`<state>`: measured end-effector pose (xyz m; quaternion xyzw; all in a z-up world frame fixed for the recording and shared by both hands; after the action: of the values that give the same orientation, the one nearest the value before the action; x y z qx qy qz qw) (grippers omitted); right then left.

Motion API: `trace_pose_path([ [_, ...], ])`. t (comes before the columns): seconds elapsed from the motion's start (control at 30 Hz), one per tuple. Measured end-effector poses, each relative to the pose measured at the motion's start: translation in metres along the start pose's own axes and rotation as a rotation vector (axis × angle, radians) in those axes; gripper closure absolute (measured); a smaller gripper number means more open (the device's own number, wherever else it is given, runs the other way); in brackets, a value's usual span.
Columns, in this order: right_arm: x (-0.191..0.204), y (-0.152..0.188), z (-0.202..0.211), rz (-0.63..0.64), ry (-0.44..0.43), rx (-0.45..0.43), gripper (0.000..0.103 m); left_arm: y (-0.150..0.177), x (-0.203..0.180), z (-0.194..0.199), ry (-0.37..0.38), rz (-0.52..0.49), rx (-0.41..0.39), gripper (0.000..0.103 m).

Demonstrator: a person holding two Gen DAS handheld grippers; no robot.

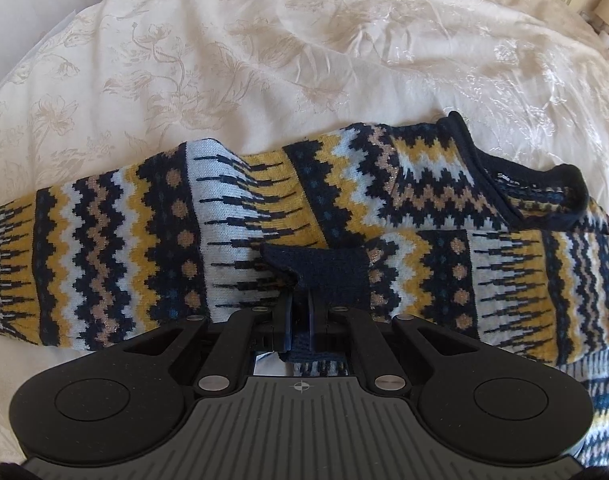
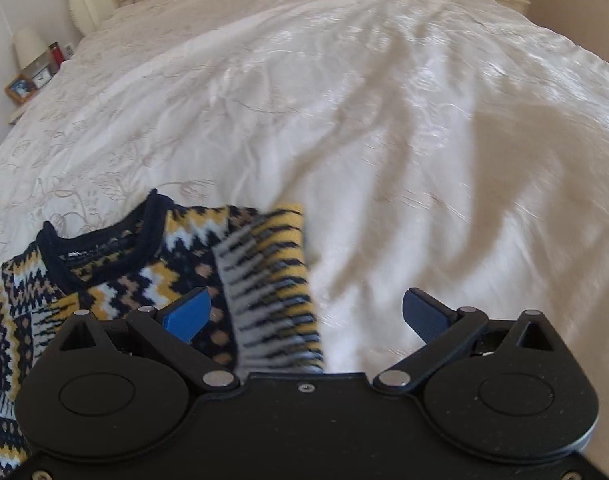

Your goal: Fold small clothes

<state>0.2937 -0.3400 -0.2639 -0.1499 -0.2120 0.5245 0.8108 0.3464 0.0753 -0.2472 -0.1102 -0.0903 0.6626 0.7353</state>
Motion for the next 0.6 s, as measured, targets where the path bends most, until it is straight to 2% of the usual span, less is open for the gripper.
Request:
trace_pose_path([
  [0.13, 0.017, -0.005, -0.023, 0.081, 0.001, 0.025, 0.001, 0.0, -0.001, 0.0, -0.007, -0.02, -0.004, 0.095],
  [0.23, -0.004, -0.001, -0.04, 0.113, 0.109, 0.069, 0.001, 0.002, -0.001, -0.002, -0.01, -0.039, -0.006, 0.094],
  [0.3, -0.035, 0.006, -0.05, 0.083, 0.183, 0.11, 0.001, 0.002, 0.0, -0.002, -0.011, -0.045, -0.011, 0.093],
  [0.4, -0.054, 0.013, -0.052, 0.056, 0.145, 0.12, 0.002, 0.004, 0.002, -0.002, -0.01, -0.049, -0.015, 0.09],
  [0.5, -0.049, 0.011, -0.05, 0.106, 0.167, 0.112, 0.002, 0.005, 0.004, -0.001, -0.006, -0.049, -0.021, 0.09],
  [0.6, -0.05, 0.012, -0.051, 0.067, 0.156, 0.115, 0.002, 0.008, 0.007, 0.001, -0.025, -0.049, -0.023, 0.083],
])
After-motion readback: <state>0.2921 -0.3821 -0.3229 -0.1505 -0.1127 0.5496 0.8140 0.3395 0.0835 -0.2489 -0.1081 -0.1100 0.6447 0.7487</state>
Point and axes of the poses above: each gripper's, at about its wrist camera, not at the fingertips, and z roughly against the way its jaws point, x to its left, y to its underside, the point moved 9 cm from there along -z, roughly the way its jaws point, and after that the axes turned 6 degrees about x, right-handed, at the moved point
